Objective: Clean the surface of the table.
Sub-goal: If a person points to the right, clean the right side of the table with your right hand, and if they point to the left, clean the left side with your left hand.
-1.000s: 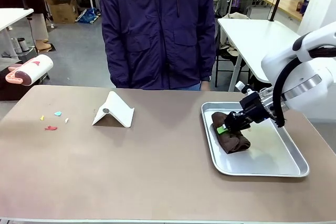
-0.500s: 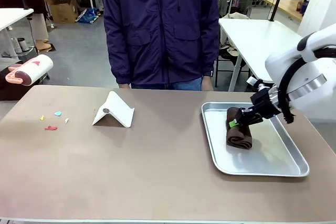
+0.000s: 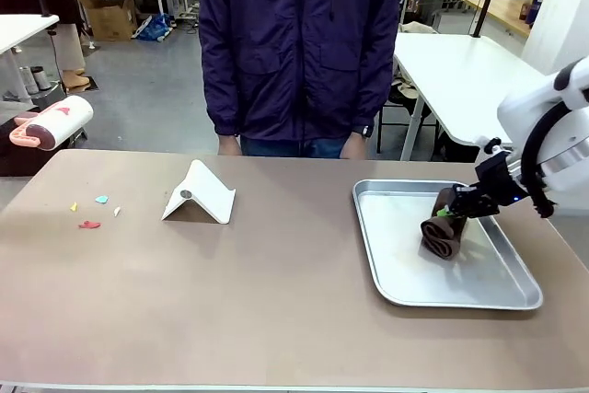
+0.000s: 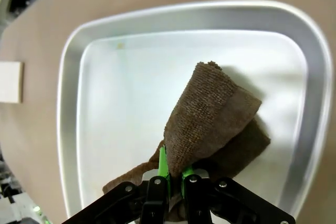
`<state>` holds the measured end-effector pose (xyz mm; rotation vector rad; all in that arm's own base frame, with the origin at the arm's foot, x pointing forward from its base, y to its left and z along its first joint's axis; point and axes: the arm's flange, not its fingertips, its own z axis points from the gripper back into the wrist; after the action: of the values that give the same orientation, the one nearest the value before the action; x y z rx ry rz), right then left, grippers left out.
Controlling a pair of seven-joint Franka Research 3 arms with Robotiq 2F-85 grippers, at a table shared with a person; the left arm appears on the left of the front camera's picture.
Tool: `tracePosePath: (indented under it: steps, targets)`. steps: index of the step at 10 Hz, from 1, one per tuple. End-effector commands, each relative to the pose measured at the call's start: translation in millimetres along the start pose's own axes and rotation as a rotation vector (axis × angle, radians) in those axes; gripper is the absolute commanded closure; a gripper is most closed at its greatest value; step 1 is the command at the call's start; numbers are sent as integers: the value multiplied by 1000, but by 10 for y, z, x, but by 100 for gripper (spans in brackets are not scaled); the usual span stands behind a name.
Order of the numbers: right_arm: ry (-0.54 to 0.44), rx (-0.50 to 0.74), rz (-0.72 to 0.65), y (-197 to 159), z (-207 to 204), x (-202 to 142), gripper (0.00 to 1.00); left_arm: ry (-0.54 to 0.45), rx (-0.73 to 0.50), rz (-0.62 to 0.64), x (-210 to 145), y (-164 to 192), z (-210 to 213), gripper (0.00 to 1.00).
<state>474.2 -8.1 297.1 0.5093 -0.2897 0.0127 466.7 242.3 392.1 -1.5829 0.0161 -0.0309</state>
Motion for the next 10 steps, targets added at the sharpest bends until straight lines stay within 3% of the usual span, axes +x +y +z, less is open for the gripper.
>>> tracePosePath:
  steps: [1,6,10]
  targets:
    - [-8,-16,-61,-122,132,108,90,6,-8,-10,-52,-40,-3,78]
    - [57,93,-47,-56,37,102,90,6,-8,-10,-52,-40,-3,78]
    - [151,233,90,446,-177,37,90,6,-8,-10,-52,-40,-3,78]
